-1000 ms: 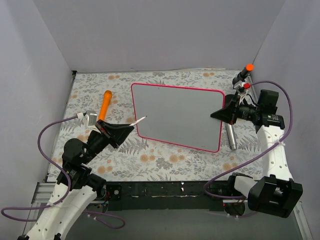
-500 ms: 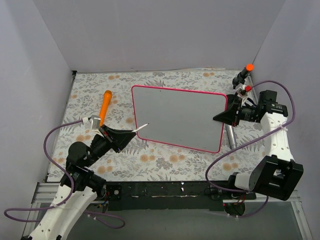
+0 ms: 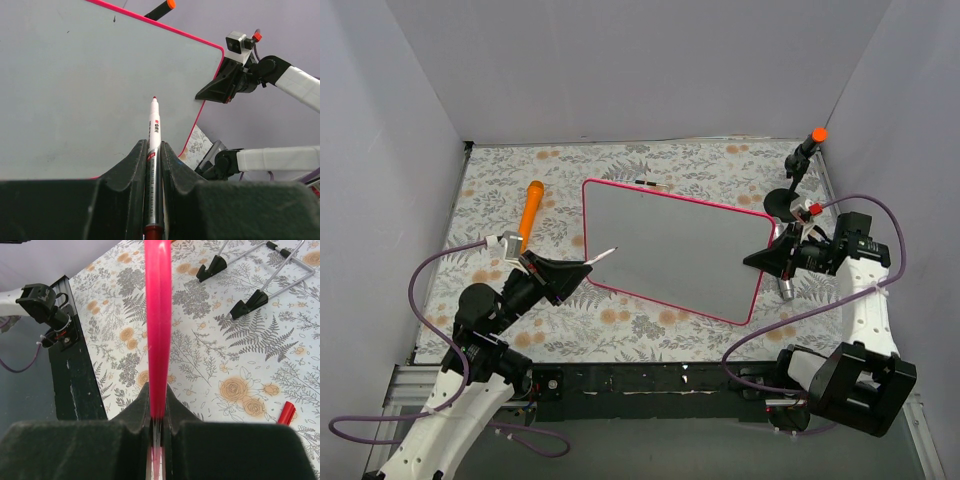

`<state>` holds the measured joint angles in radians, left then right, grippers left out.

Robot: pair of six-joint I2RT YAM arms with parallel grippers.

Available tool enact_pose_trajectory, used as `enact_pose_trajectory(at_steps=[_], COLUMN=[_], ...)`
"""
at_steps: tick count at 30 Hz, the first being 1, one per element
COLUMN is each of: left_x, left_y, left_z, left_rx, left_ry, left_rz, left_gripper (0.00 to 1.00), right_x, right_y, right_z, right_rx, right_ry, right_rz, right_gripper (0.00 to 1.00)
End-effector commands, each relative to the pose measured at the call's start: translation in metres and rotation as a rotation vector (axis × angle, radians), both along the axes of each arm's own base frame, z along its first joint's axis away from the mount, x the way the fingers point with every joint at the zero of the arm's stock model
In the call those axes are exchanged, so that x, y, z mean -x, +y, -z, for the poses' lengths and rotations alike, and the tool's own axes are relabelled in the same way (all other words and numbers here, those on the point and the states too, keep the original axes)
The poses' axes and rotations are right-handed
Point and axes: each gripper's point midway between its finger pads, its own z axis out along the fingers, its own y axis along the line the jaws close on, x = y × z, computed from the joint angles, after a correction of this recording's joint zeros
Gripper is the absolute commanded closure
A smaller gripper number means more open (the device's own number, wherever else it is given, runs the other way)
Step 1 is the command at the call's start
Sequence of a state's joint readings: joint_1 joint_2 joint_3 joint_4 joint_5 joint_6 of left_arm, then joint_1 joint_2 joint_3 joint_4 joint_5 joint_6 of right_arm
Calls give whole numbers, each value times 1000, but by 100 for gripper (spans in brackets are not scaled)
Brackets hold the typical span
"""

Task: Write a sentence on the whiteboard
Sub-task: Move the whiteboard to the center of the board.

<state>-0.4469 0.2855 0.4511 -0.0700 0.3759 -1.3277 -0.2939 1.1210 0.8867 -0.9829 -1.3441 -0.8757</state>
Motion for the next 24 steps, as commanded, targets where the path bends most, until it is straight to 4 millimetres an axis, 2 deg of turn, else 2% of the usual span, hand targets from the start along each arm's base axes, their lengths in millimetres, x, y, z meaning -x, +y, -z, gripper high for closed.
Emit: enact_pose_trajectory(at_steps=[1, 10, 24], left_x=[-5, -7, -9], left_y=[1, 2, 3], left_z=[0, 6, 14], left_rx=[-1, -12, -21], left_ry=[-6, 6, 21], left_rz=[-17, -26, -37], left_gripper=[100, 100, 100], right_x=[-15, -11, -8], right_y=[-11, -12, -13], right_z=[11, 33, 35], right_rx=[125, 123, 122], right_ry=[-101, -86, -95], right_rz=[52, 49, 57], right_gripper=[99, 99, 99])
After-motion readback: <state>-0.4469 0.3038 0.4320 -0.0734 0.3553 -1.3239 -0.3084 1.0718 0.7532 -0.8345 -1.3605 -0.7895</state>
